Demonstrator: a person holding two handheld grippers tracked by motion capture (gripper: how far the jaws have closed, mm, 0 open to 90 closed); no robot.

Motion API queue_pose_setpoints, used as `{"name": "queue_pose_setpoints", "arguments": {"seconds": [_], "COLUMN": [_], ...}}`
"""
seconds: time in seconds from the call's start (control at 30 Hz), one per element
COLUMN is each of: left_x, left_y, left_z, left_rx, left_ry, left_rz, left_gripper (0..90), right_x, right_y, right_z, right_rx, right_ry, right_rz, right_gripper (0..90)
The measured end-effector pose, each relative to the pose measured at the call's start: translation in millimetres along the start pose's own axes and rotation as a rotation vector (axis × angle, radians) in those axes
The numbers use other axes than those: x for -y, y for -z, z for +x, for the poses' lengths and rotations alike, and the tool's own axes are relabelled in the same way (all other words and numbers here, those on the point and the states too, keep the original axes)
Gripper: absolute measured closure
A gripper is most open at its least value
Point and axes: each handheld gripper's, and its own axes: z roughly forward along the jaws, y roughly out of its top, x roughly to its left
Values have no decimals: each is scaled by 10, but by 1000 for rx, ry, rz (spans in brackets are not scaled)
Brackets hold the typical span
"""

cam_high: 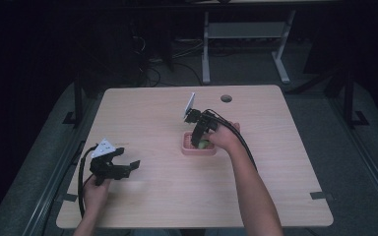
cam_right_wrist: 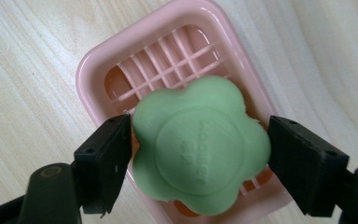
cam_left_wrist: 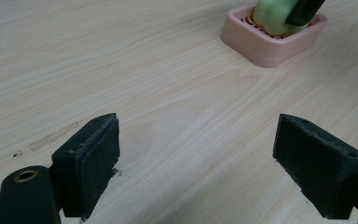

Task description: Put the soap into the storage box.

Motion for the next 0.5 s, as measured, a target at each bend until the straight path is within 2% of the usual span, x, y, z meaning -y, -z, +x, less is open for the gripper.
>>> {"name": "queue_pose_setpoints", "arguments": {"seconds": [0.5], "left_x": [0], "left_y": [1], "left_z": [-8], "left_rx": [2], "left_ry": [-6], "left_rz": [-4], "left_gripper": [144], "right_x": [100], "right_y": [150], "right_z": [-13], "right_rx": [5], "right_ry": [-14], "right_rz": [-51], "right_gripper": [195]}}
